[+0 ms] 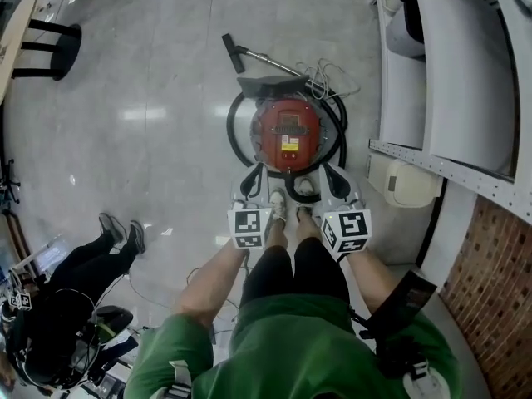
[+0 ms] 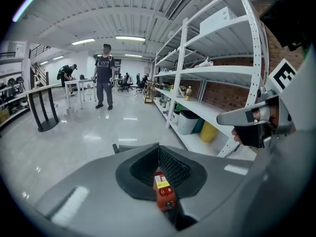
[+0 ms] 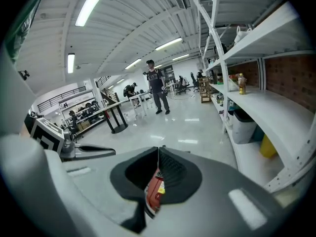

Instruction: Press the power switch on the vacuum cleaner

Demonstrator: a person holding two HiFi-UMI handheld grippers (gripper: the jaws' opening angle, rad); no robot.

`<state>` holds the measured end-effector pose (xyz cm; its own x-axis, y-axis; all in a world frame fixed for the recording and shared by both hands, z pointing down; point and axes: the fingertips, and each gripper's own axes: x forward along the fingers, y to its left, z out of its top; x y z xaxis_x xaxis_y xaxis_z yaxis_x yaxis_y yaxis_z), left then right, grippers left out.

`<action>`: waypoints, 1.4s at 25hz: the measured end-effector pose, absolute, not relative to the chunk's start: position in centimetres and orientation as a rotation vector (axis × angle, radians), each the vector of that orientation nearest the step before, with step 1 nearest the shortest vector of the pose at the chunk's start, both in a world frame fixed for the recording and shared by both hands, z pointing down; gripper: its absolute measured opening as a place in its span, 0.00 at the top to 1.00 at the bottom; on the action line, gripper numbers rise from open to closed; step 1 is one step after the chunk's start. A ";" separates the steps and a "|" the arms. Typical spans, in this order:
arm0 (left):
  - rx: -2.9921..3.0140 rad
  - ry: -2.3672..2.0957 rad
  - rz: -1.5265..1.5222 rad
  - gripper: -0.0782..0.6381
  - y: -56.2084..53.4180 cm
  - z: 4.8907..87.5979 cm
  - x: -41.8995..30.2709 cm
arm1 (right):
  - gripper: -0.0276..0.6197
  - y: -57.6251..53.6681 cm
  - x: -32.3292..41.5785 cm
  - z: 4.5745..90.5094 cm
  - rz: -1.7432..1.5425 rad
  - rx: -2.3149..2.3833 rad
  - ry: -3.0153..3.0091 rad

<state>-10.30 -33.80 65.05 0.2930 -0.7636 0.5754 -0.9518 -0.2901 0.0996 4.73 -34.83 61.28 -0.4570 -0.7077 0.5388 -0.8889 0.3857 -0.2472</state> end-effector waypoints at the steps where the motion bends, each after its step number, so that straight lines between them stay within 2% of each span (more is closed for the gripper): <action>1: 2.133 -1.531 0.608 0.87 -33.8 65.8 -10.3 | 0.95 -35.0 4.7 62.1 0.740 1.380 -2.301; 22: 2.017 -1.315 0.831 0.81 -32.5 82.1 -7.2 | 0.93 -34.2 5.5 76.7 0.862 1.243 -2.219; 35: 1.947 -1.237 0.898 0.81 -32.1 89.0 -6.3 | 0.93 -33.3 4.6 83.8 0.931 1.166 -2.172</action>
<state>-6.35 -32.05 88.97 0.3188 -0.4780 0.8185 -0.9264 -0.3398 0.1623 4.56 -33.26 83.81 -0.5073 -0.5120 0.6932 -0.8551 0.3987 -0.3313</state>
